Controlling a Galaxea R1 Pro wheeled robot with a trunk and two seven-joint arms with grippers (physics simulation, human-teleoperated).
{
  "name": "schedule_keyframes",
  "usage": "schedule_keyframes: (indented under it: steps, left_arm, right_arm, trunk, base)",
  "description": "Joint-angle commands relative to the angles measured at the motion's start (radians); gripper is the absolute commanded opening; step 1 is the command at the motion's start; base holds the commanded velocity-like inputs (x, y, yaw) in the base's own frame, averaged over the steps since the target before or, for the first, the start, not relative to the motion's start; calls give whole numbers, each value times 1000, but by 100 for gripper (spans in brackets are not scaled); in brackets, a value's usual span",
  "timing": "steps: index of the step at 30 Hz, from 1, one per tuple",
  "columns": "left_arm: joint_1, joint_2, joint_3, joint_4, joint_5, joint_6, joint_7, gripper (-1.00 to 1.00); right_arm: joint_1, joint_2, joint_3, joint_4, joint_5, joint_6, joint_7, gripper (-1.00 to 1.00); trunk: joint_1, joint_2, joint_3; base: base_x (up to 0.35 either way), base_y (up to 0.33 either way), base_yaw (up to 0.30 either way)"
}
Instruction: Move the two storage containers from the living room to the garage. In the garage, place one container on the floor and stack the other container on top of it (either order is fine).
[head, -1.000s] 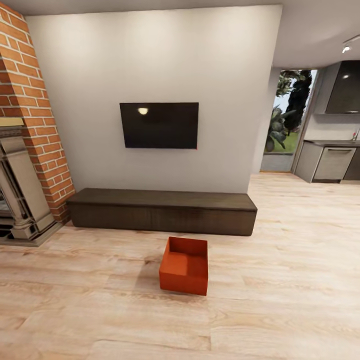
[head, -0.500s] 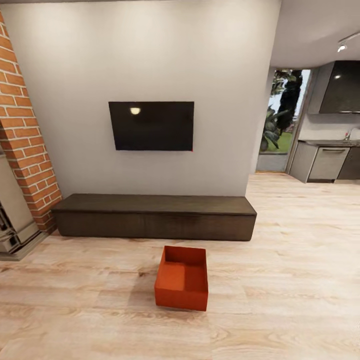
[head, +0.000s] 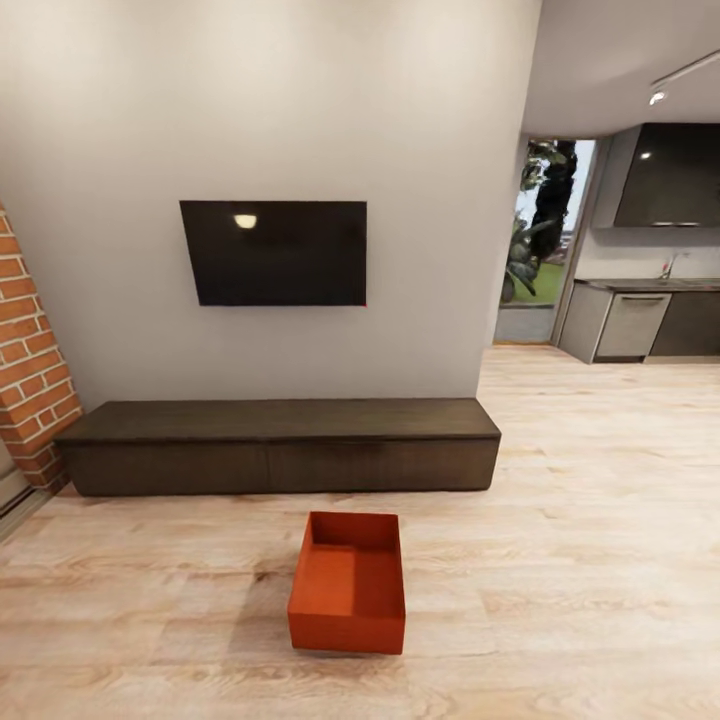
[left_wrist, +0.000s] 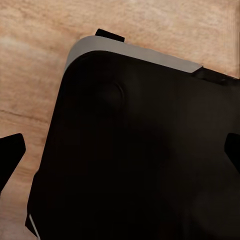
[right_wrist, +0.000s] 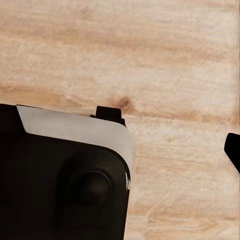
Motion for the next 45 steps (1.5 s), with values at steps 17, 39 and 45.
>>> schedule_keyframes:
  steps: [17, 39, 45]
  left_arm:
    - [0, 1, 7, -9, 0, -2, -9, 100]
    - [0, 1, 7, -9, 0, -2, -9, 100]
    - [0, 1, 7, -9, 0, -2, -9, 100]
  right_arm:
    - [-1, -4, 19, 3, -5, -3, 0, 100]
    - [-1, -7, 19, 3, -5, -3, 1, 100]
    - [-1, -9, 19, 3, -5, -3, 6, 100]
  trunk:
    - [0, 0, -1]
    - [0, 0, -1]
    - [0, 0, -1]
  base:
    - [138, 0, 0]
    - [308, 0, 0]
    - [127, 0, 0]
